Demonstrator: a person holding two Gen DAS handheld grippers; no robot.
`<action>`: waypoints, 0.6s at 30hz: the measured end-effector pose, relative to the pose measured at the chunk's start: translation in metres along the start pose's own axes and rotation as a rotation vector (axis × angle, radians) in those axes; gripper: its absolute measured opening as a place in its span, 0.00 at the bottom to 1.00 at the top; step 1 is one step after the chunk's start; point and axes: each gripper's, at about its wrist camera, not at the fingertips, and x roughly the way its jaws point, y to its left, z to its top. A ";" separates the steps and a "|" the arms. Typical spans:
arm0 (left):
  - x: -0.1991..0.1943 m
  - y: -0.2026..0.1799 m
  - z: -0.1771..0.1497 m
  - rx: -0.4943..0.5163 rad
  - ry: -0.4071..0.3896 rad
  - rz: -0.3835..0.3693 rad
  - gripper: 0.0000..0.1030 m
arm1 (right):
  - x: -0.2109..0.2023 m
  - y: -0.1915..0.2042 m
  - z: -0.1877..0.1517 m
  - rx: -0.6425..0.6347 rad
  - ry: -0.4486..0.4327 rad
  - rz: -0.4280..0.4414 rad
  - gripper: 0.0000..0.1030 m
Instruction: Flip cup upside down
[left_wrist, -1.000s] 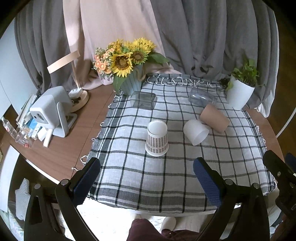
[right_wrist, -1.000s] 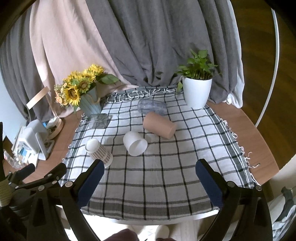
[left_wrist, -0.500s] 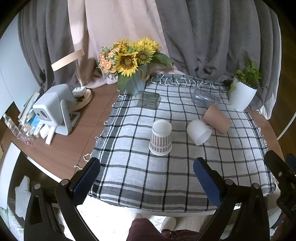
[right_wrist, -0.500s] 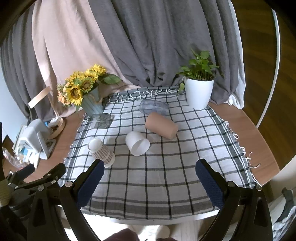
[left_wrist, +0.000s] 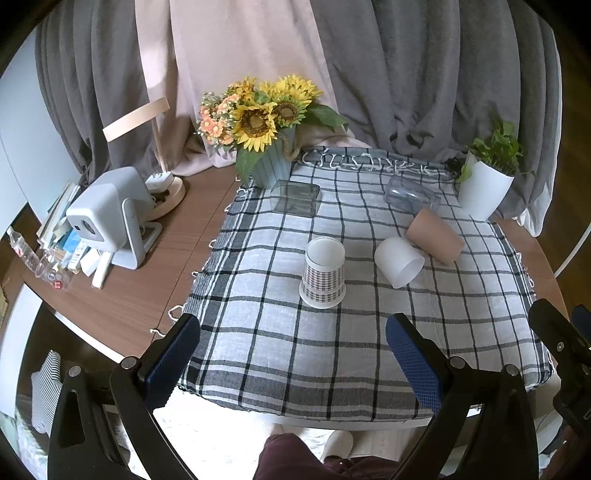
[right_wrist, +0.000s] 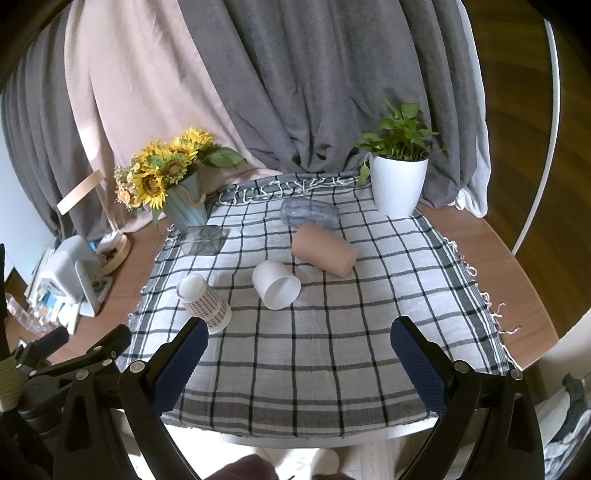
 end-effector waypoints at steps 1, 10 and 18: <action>0.000 0.000 0.000 0.000 -0.001 0.000 1.00 | 0.000 0.000 0.000 -0.002 0.001 0.000 0.97; 0.000 -0.001 0.000 -0.002 0.002 0.003 1.00 | 0.000 -0.001 0.000 -0.005 0.002 0.003 0.97; 0.000 0.000 0.000 -0.001 0.002 0.002 1.00 | 0.000 -0.001 -0.001 -0.003 0.003 0.003 0.97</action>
